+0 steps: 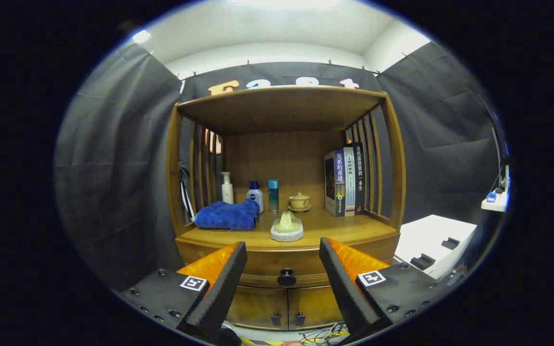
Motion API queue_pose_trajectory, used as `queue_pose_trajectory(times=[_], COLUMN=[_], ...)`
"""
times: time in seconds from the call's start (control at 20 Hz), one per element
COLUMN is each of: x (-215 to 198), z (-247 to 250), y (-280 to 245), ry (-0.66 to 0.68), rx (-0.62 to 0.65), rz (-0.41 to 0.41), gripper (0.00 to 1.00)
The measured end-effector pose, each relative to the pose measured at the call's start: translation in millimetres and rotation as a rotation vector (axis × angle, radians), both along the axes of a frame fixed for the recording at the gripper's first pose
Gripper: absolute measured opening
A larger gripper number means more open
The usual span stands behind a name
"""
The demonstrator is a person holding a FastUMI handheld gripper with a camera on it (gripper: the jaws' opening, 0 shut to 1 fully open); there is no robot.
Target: Pull open the drawer, take out the items inside it, and place them on the countertop above the cabinet.
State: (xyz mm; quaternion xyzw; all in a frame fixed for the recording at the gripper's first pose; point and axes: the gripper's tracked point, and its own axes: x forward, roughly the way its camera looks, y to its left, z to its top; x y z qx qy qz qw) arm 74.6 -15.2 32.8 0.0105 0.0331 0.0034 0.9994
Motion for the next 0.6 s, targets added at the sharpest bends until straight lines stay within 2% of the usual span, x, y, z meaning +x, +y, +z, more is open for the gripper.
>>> queue_pose_trajectory(times=[0.15, 0.3, 0.6], x=[-39, -73, -112], z=[23, 35, 29], y=[4, 2, -5], ry=[-0.022, -0.048, -0.072], rx=[0.033, 0.050, -0.015], rz=[0.042, 0.050, 0.026], gripper=[0.98, 0.98, 0.98])
